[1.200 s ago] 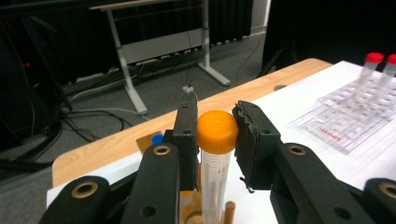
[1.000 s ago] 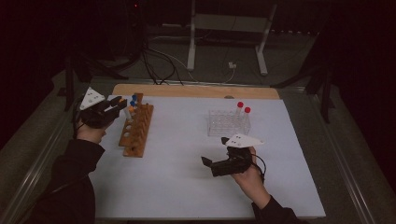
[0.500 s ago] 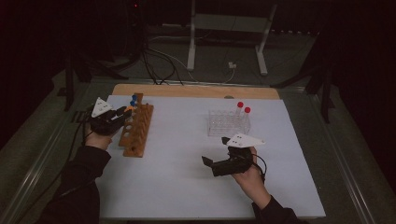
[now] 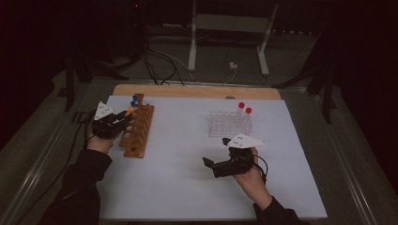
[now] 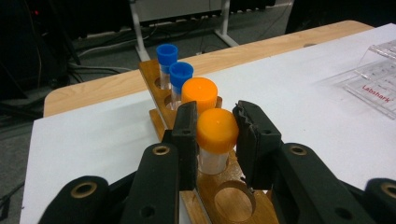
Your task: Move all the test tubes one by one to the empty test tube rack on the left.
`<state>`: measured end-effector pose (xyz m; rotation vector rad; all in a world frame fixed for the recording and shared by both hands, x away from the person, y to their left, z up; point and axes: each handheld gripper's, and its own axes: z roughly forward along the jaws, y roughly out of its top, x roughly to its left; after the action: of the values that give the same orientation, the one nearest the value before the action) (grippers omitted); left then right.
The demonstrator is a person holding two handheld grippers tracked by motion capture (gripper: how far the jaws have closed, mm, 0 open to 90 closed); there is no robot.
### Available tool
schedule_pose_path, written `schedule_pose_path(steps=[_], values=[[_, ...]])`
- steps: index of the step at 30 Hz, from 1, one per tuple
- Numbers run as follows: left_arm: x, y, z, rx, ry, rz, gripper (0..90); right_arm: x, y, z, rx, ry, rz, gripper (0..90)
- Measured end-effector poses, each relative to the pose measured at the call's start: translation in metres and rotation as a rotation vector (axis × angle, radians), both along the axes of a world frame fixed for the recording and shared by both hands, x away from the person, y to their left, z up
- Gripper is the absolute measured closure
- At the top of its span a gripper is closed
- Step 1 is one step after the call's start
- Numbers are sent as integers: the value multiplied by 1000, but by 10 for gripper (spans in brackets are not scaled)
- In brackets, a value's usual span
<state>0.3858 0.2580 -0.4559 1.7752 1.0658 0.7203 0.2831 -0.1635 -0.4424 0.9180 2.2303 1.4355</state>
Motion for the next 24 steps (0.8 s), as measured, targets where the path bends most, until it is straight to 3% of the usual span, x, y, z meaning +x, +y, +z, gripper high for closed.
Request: schedule_pose_path(steps=[2, 4, 7, 12, 18, 24], values=[[0, 1, 1, -10, 14, 1, 689, 0, 0, 0, 2, -1, -1, 0], [-2, 1, 2, -12, 11, -14, 597, 0, -1, 1, 0, -2, -1, 0], [-7, 1, 4, -36, 27, -29, 424, 1, -2, 3, 6, -8, -7, 0], [-23, -1, 11, -33, 22, -59, 159, 2, -6, 8, 12, -27, -18, 0], [-44, -8, 18, -72, 30, -144, 54, 7, -17, 14, 17, -45, -58, 0], [-63, -24, 16, -63, 42, -246, 21, 14, -34, 23, 26, -64, -123, 0]])
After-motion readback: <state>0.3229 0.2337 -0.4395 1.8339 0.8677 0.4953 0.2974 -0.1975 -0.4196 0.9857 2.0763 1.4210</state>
